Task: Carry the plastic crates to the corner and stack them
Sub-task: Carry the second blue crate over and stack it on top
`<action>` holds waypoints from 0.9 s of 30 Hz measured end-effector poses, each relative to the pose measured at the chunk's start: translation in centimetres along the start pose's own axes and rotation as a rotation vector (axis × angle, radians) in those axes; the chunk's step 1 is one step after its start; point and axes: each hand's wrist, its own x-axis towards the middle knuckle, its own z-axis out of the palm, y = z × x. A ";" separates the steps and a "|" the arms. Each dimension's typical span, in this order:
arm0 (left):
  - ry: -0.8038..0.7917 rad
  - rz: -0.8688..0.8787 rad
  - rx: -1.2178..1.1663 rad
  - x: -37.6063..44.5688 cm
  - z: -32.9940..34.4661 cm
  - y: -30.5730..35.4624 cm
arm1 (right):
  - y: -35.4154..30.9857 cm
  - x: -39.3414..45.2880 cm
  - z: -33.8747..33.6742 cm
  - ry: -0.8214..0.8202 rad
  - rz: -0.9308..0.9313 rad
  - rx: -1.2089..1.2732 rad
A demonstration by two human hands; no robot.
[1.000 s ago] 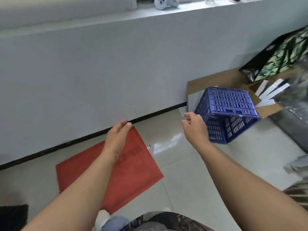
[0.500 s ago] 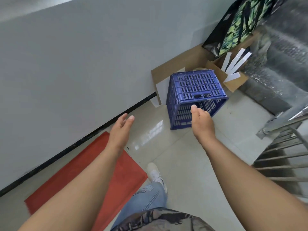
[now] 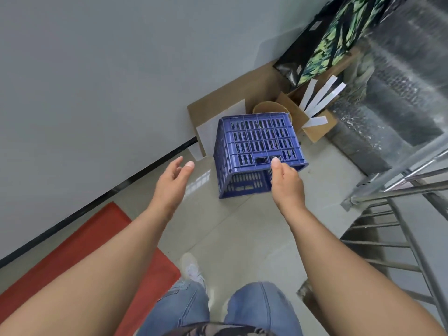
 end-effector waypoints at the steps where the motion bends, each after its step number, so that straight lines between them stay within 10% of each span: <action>1: 0.001 -0.007 0.003 0.5 0.7 0.2 | 0.3 0.9 -0.1 -0.006 -0.003 -0.014; 27: 0.295 -0.270 -0.170 10.1 18.1 -10.4 | 9.5 25.5 3.4 -0.560 -0.406 -0.674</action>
